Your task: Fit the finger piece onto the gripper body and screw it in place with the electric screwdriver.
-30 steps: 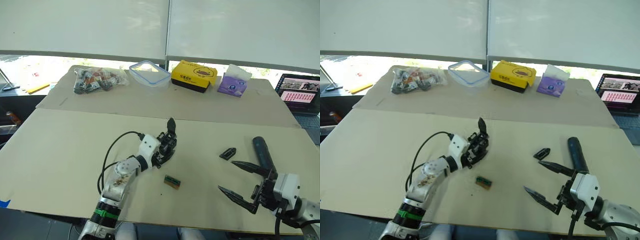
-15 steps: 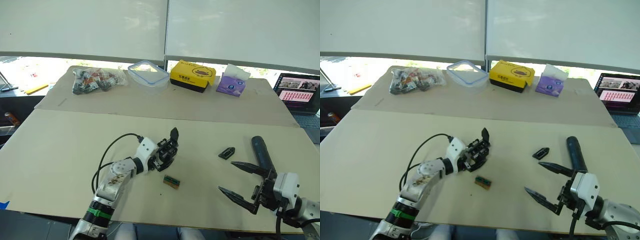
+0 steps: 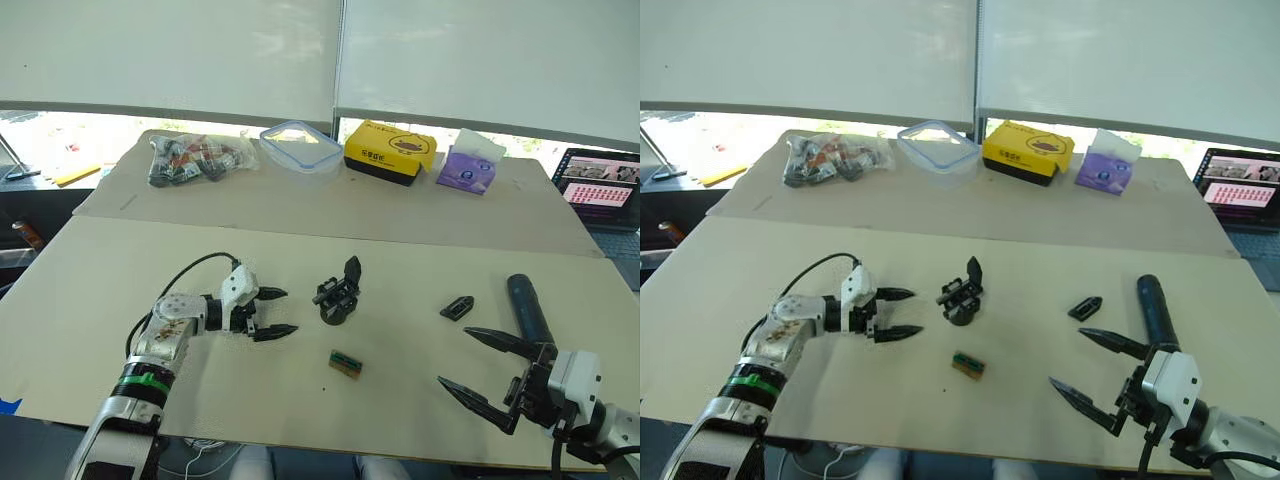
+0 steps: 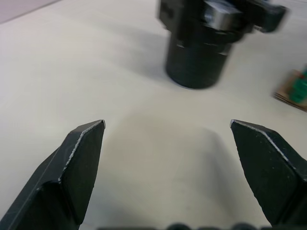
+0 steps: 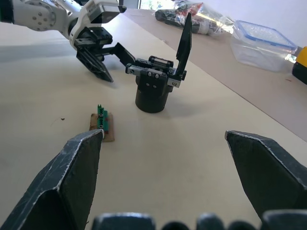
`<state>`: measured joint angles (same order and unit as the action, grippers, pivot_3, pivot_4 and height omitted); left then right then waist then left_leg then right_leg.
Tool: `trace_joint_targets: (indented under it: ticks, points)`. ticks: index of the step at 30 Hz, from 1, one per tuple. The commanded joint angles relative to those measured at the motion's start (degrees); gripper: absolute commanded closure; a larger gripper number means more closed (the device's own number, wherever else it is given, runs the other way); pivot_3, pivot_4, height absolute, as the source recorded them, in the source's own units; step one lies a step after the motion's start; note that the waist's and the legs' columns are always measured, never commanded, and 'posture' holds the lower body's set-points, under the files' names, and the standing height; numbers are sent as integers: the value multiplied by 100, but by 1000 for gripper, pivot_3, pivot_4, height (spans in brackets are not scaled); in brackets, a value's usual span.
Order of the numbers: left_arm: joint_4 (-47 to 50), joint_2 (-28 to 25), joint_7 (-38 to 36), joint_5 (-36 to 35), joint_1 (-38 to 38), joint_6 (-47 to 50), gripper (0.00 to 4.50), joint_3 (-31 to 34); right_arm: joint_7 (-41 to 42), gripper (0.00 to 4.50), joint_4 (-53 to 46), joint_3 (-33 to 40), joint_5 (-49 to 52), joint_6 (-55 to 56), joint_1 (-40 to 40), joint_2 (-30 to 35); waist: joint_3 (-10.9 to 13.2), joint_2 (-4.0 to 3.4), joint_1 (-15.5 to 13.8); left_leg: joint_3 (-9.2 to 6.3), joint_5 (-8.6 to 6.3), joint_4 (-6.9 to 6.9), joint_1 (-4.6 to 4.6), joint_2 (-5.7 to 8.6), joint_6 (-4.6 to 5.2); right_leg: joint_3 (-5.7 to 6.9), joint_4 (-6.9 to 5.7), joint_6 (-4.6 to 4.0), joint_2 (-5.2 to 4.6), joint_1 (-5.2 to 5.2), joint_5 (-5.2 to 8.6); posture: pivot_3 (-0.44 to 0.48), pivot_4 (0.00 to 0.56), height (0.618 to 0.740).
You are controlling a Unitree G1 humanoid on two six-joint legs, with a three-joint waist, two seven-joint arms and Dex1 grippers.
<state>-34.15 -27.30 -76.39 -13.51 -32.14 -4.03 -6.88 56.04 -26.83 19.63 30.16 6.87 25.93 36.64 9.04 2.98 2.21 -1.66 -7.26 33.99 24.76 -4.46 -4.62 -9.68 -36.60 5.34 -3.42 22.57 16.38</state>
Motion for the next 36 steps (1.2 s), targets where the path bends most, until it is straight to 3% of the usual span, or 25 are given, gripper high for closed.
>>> trace_joint_targets:
  ticks: [1, 7, 16, 20, 22, 23, 28, 31, 36]
  points:
    - [-726, 321, -385, 87, -604, -672, 82, -70, -52, 0, -179, 170, 39, 54, 17, -8, 0, 1, -3, 0, 1, 0, 0, 0, 1, 0, 0, 0, 0, -1, 0, 0, 150, 740]
    - [-1968, 831, -398, 468, -1296, -1316, 82, -180, -115, 0, -318, 252, 29, 62, 203, -68, 0, 1, 41, -2, 2, 0, 0, 0, 4, 0, -5, 4, 2, -2, 0, 0, 150, 740]
    - [-2605, 1179, -497, 698, -1618, -1572, 82, -155, -234, 0, -343, 250, -79, 135, 240, -176, 1, 2, 33, -5, 2, 2, -3, 2, 4, 0, -11, 6, 3, -6, 0, 0, 150, 740]
    - [-2290, 1355, -587, 521, -1463, -1448, 1214, -57, -252, 0, -263, 172, -160, 162, 125, -209, 1, 2, 29, -5, 2, 2, -3, 2, 4, 0, -12, 7, 3, -6, 0, 0, 150, 740]
    - [-1972, 1437, -523, 433, -1232, -1339, 2110, -8, -245, 0, -222, 128, -200, 172, 75, -231, 1, 2, 34, -5, 2, 2, -2, 2, 4, 0, -12, 7, 3, -6, 0, 0, 150, 740]
    - [-1773, 1476, -426, 401, -1090, -1294, 2198, 18, -235, 0, -203, 107, -216, 180, 57, -240, 0, 1, 42, -5, 2, 1, -3, 2, 4, 0, -13, 8, 3, -6, 1, 0, 150, 740]
    - [40, 1547, 833, 444, -111, -696, 2196, 144, -168, 0, -154, 50, -248, 190, -5, -243, -1, -2, 28, -6, 2, -1, -6, 1, 4, 0, -16, 12, 2, -10, 2, 0, 150, 740]
    - [1817, 1604, 2093, 535, 597, 651, 2196, 246, -99, 0, -136, 60, -227, 193, 35, -230, 1, -5, 32, -7, 2, -1, -6, 1, 4, 0, -17, 12, 2, -10, 2, 0, 150, 740]
    - [3583, 1672, 3166, 638, 1218, 2272, 2196, 49, -1, 0, -67, 34, -191, 183, 12, -204, 3, -8, 28, -7, 2, 0, -8, 1, 4, 0, -18, 9, 2, -8, 3, 0, 150, 740]
